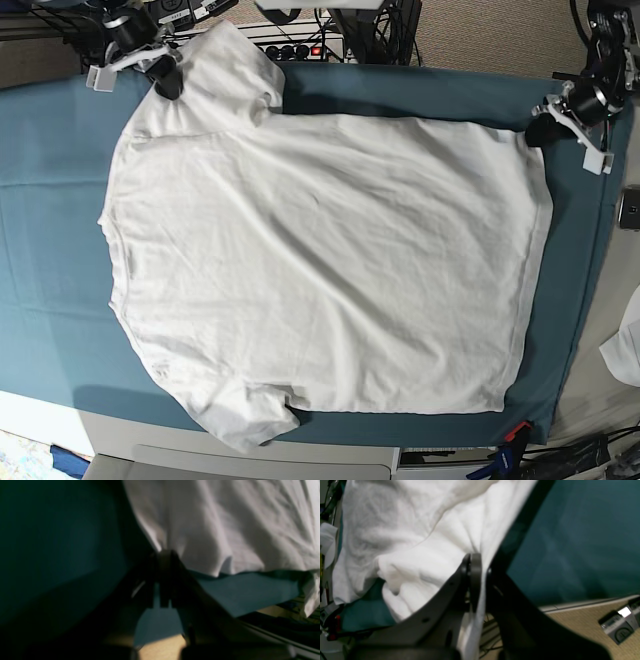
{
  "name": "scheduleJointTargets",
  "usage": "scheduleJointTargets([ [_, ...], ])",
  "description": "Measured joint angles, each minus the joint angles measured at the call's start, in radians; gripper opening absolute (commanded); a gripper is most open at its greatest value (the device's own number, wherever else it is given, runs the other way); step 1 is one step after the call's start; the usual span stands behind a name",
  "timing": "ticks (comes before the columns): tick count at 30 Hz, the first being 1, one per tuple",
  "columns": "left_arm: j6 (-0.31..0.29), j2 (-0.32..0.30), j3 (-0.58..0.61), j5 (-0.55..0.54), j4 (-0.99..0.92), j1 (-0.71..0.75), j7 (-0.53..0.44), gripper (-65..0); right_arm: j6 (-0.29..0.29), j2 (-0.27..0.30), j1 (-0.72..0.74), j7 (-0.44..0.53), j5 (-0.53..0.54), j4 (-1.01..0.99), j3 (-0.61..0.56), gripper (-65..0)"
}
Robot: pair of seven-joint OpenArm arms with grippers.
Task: Fold the T-shirt properly
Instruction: 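Pull the shirt edge toward the robot with both grippers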
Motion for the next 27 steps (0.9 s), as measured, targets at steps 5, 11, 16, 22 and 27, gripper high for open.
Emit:
scheduleJointTargets([
  [5,0.005,0.000,-0.066,0.024,0.057,0.075,0.023,-65.0,0.000,0.026,-0.026,0.000,0.004,0.000,0.003,-65.0],
  [11,0.012,0.001,-0.106,0.034,0.112,0.155,0.042,-65.0,0.000,0.048,-0.081,-0.008,0.040,0.001,0.003,-65.0],
  [16,0.013,0.001,-0.106,0.039,0.129,0.180,0.043,-65.0,-0.027,0.056,-0.135,-0.055,0.023,-0.008,0.003,-65.0],
  [22,0.012,0.001,-0.107,0.037,0.131,0.190,0.040,-65.0,-0.023,0.055,-0.150,-0.061,0.042,-0.008,0.027,-65.0],
  [27,0.012,0.001,-0.107,0.034,0.133,0.196,0.043,-65.0,-0.020,0.055,-0.153,-0.087,0.070,-0.008,0.061,-65.0],
])
